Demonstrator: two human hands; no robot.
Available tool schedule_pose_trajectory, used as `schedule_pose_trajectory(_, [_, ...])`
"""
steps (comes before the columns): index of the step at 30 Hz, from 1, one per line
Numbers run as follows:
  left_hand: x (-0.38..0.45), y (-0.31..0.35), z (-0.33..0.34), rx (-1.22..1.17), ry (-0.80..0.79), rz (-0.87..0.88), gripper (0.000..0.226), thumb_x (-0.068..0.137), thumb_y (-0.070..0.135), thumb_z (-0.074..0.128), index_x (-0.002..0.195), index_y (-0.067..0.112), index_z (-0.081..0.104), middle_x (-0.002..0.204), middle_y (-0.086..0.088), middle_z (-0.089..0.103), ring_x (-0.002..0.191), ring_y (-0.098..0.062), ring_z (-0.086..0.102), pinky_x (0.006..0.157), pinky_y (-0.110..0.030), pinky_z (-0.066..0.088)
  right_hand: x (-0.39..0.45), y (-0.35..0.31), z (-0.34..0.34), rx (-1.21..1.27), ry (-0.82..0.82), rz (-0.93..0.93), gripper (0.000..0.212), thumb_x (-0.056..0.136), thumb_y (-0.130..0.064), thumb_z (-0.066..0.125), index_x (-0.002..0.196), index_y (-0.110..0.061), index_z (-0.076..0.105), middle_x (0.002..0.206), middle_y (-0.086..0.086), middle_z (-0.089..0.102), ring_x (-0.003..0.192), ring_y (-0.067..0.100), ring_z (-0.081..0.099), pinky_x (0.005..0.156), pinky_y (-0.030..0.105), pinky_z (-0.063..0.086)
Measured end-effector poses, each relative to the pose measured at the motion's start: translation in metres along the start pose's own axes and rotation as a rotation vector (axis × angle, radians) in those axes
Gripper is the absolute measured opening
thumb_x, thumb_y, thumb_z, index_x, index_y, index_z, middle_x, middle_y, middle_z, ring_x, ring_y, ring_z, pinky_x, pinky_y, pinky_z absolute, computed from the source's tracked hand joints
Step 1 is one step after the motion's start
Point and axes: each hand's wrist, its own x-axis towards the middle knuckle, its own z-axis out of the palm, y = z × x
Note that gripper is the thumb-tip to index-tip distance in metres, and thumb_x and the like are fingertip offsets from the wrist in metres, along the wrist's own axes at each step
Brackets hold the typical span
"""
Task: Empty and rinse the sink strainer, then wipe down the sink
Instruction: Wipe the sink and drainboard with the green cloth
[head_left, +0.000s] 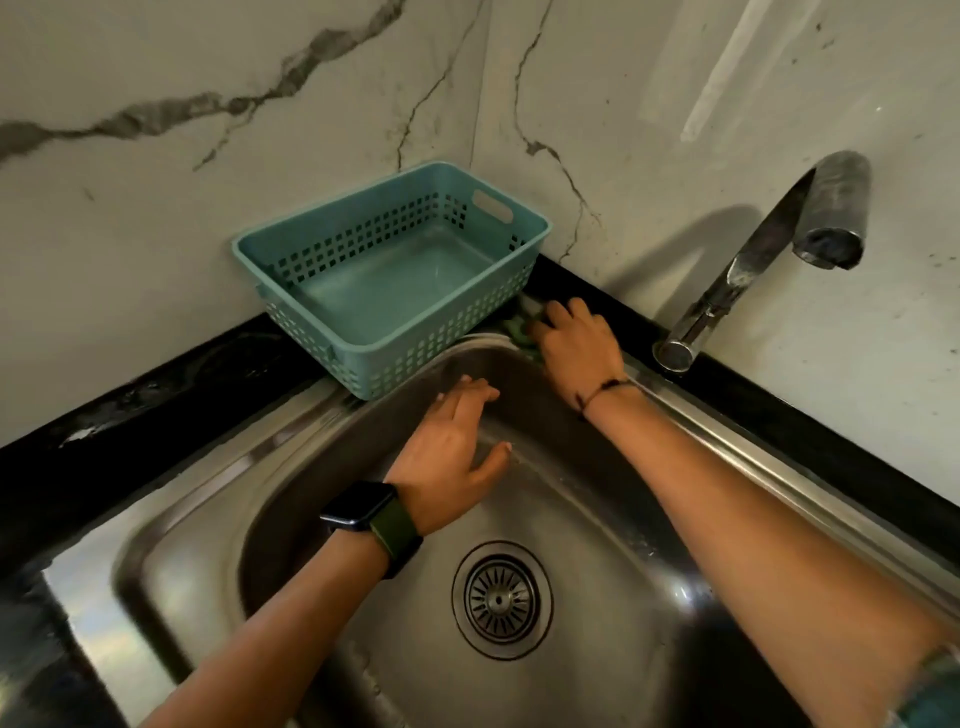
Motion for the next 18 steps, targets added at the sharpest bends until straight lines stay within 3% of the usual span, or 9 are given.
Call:
schedule_pose_trajectory(6, [-0.015,-0.016,-0.014,0.044,0.007,-0.038,0.057,0.087,0.030,0.052,0.138,0.017,0.030,0.149,-0.004,0.031,0.140,-0.017,0.023,0.112,-0.024,0.014,-0.057,0.002,0.012,-0.007,0.046,0.259,0.052,0.082,-0.010,0.054,0.132,-0.019,0.045,0.128,0.012,0.046,0.111,0.035,0.042,0.083,0.044,0.037])
schedule_pose_trajectory(10, [-0.021,-0.036,-0.028,0.324,-0.010,-0.043,0.056,0.086,0.034,0.049,0.136,0.015,0.032,0.144,-0.007,0.037,0.134,-0.023,0.032,0.113,-0.034,0.019,-0.021,-0.006,0.012,0.027,0.054,0.195,0.045,0.080,-0.003,0.051,0.125,-0.009,0.050,0.120,0.019,0.044,0.110,0.037,0.039,0.081,0.045,0.036])
schedule_pose_trajectory(13, [-0.027,-0.046,-0.036,0.575,-0.082,-0.036,0.057,0.085,0.034,0.046,0.135,0.013,0.032,0.145,-0.011,0.034,0.135,-0.029,0.030,0.116,-0.043,0.013,0.008,-0.018,0.013,0.096,0.064,0.187,0.038,0.084,-0.003,0.047,0.122,-0.008,0.052,0.120,0.020,0.044,0.110,0.037,0.039,0.080,0.043,0.035])
schedule_pose_trajectory(18, [-0.029,-0.055,-0.053,0.753,-0.194,0.104,0.054,0.084,0.032,0.046,0.132,0.010,0.038,0.142,-0.013,0.037,0.130,-0.031,0.037,0.111,-0.040,0.025,0.013,-0.020,0.008,0.129,0.064,0.141,0.037,0.085,-0.006,0.046,0.121,-0.009,0.053,0.121,0.019,0.045,0.110,0.037,0.039,0.079,0.040,0.035])
